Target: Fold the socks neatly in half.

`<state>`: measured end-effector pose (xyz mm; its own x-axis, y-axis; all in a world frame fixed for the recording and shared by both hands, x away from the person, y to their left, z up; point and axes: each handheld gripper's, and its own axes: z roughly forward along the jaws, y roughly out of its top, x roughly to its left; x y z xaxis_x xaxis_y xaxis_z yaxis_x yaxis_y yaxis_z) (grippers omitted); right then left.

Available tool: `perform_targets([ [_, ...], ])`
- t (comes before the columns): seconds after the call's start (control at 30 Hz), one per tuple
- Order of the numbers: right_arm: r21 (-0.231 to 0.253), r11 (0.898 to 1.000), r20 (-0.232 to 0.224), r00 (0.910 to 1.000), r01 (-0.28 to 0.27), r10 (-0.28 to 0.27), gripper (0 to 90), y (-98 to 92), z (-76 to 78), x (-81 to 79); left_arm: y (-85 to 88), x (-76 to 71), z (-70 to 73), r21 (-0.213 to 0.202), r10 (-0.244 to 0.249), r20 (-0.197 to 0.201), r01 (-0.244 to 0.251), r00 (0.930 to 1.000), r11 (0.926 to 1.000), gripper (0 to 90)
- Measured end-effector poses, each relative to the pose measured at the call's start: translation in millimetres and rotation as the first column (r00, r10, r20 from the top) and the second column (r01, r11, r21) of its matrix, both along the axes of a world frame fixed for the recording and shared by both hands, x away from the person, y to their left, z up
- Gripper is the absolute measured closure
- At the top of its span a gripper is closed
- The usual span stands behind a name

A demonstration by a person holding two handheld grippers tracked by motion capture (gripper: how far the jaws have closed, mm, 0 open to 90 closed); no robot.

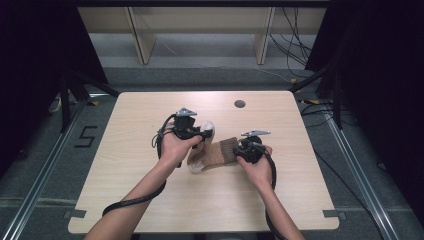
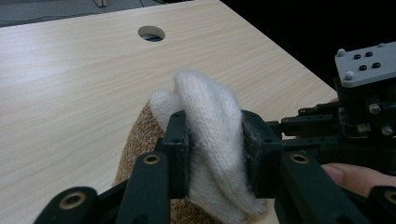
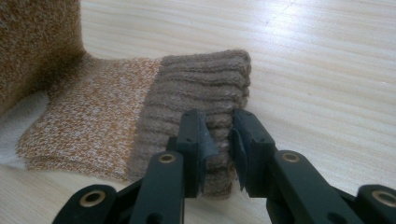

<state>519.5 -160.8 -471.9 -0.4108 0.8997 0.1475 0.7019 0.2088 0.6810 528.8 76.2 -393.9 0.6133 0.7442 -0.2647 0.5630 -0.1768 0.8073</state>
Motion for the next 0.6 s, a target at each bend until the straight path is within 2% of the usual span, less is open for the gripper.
perform_targets([
  [0.1, 0.007, 1.0, 0.001, 1.0, 0.0, 0.0, 72.9, -0.5, -0.2, 0.4, -0.2, 0.0, -0.1, 0.012, -0.01, 0.001, 0.01, 1.0, 0.9999, 65.6],
  [0.13, 0.027, 1.0, -0.006, 1.0, 0.004, -0.004, 71.2, 0.5, 0.4, -0.5, -1.0, -0.1, -0.2, 0.012, -0.008, 0.001, 0.008, 1.0, 0.9999, 65.6],
  [0.17, 0.027, 1.0, -0.006, 1.0, 0.004, -0.004, 71.2, 0.5, 0.4, -0.5, -1.0, -0.1, -0.2, 0.012, -0.008, 0.001, 0.008, 1.0, 0.9999, 65.6],
  [0.2, 0.041, 0.999, -0.016, 0.9996, 0.023, -0.022, 70.0, 1.5, 1.6, -1.5, -1.1, 0.0, -0.3, 0.012, -0.009, 0.0, 0.009, 1.0, 0.9999, 65.6],
  [0.23, 0.02, 1.0, 0.015, 0.9999, -0.009, 0.009, 68.4, -2.1, 2.3, 0.4, -1.2, 0.1, -0.4, 0.012, -0.01, 0.0, 0.01, 1.0, 0.9999, 65.6],
  [0.37, 0.05, 0.999, 0.028, 0.9995, 0.016, -0.017, 65.4, -4.0, 10.0, -2.0, -2.2, 0.4, -0.6, 0.016, -0.012, 0.001, 0.012, 0.9999, 0.9998, 65.6],
  [0.4, 0.053, 0.998, 0.033, 0.9993, 0.017, -0.019, 65.4, -5.2, 11.9, -2.3, -3.8, 0.7, -1.1, 0.003, -0.007, 0.001, 0.007, 1.0, 1.0, 65.6],
  [0.47, 0.054, 0.999, 0.065, 0.9978, 0.008, -0.011, 66.7, -8.6, 15.1, -1.1, -5.2, 1.1, -1.1, 0.008, -0.002, 0.0, 0.002, 1.0, 1.0, 65.6],
  [0.53, 0.057, 0.998, 0.051, 0.9987, 0.006, -0.009, 74.0, -9.1, 16.6, -1.9, -6.5, 2.1, -1.9, 0.016, -0.012, -0.001, 0.012, 0.9999, 0.9998, 65.7],
  [0.57, 0.057, 0.998, 0.051, 0.9987, 0.006, -0.009, 74.0, -9.1, 16.6, -1.9, -6.5, 2.1, -1.9, 0.016, -0.012, -0.001, 0.012, 0.9999, 0.9998, 65.7],
  [0.6, 0.058, 0.998, 0.016, 0.9998, 0.009, -0.01, 78.4, -7.4, 15.9, -3.5, -8.0, 2.3, -3.0, 0.022, -0.014, 0.0, 0.014, 0.9999, 0.9997, 65.7],
])
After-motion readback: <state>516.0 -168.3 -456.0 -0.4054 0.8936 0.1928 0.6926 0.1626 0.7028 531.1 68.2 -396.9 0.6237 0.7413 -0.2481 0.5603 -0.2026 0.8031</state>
